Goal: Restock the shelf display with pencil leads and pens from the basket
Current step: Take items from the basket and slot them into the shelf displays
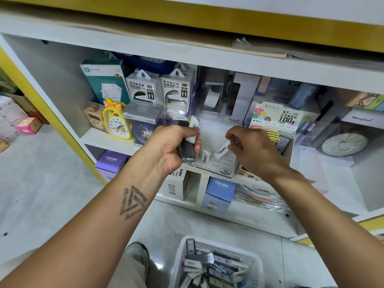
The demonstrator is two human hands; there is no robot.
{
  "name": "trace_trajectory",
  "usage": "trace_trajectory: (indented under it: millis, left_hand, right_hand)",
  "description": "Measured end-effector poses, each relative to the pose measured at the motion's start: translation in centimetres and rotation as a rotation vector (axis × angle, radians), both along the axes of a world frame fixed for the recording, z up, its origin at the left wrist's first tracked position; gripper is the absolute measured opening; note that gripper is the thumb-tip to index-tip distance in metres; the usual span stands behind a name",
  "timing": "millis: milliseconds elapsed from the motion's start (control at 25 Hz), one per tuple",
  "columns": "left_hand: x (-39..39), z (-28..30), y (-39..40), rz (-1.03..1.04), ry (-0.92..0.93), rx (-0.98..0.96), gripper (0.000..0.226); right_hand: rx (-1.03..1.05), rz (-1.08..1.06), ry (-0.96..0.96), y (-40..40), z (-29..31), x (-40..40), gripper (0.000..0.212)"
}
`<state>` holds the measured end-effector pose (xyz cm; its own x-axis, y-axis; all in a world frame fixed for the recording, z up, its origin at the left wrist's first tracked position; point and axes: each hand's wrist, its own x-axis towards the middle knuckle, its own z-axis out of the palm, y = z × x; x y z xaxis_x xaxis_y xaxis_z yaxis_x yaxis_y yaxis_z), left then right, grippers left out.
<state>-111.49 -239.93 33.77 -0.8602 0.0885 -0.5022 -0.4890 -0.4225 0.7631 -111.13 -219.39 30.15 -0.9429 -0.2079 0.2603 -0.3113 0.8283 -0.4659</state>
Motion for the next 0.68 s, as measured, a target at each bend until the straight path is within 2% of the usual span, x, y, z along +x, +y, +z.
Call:
trace_trajectory:
  millis: [160, 680]
  left_hand:
    - [0.2, 0.0, 0.0, -0.008, -0.009, -0.025, 0.010]
    - [0.7, 0.1, -0.5, -0.023, 0.012, -0.065, 0.019]
  right_hand:
    - [0.012, 0.044, 0.095, -1.4, -0.9, -0.3, 0.021]
    - [0.076, 0.147, 0.108, -2.8, -1.5, -0.7, 0.017]
